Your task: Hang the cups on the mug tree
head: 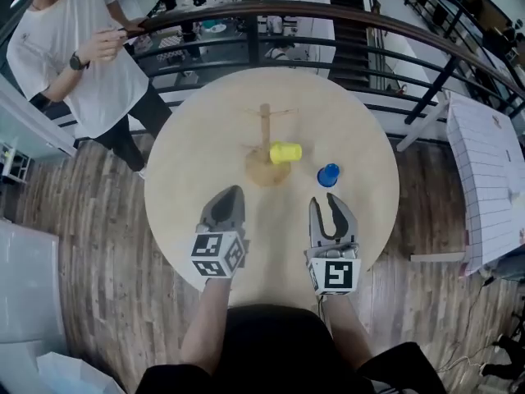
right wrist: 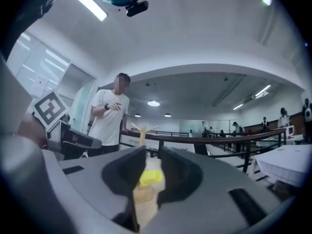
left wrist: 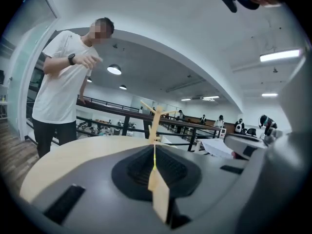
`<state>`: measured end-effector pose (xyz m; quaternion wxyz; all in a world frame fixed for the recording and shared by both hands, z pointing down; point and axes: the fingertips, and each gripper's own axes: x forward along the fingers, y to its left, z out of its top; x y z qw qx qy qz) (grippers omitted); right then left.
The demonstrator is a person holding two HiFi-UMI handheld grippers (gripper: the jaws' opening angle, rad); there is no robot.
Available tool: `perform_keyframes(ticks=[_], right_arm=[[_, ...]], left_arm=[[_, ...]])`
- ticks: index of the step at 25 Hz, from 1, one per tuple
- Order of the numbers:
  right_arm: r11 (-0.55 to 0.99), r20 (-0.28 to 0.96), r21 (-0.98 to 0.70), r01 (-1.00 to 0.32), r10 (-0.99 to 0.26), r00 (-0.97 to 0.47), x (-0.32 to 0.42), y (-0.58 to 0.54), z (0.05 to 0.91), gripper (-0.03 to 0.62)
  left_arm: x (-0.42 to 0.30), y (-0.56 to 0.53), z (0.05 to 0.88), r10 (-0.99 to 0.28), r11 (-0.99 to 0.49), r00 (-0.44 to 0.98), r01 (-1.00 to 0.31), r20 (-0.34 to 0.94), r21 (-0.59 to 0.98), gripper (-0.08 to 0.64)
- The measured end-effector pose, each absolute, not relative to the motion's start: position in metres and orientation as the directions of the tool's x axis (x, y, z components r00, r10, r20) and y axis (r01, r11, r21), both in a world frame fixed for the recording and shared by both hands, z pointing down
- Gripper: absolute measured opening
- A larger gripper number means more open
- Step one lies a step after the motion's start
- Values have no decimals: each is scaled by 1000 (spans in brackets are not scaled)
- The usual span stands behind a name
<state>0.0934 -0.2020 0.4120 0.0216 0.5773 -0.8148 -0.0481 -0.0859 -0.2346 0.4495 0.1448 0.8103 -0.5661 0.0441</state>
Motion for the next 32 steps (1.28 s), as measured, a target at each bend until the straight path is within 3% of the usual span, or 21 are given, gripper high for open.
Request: perform_keyframes(ticks=[1,2,12,30,31,32], right_arm=[[310,8,115,-944,-950,-311,98,-197,420,25],[297,32,121,-947,-955,-295,104,-194,427,12],[225,81,104,-969,-973,-218,140,-196,446,11],[250,87,56,-967,-966,-244,147,-225,457,14],[255,94,50,-966,-964,-249,149,-227,460,39],[262,102,44,-964,-961,-256,150,-229,463,123]], left_arm=[[-76,-234,450,-898,-337,372,-925,234,179,14],[-68,-233,452,-892,-353,387,-919,234,174,14],[-52,-231,458,-878,-380,413,-909,242,173,14],[-75,-237,466,-890,-328,365,-929,273,174,14],[-74,-237,468,-889,-327,365,-929,276,173,14],[-74,-238,469,-888,-327,365,-929,280,173,14]])
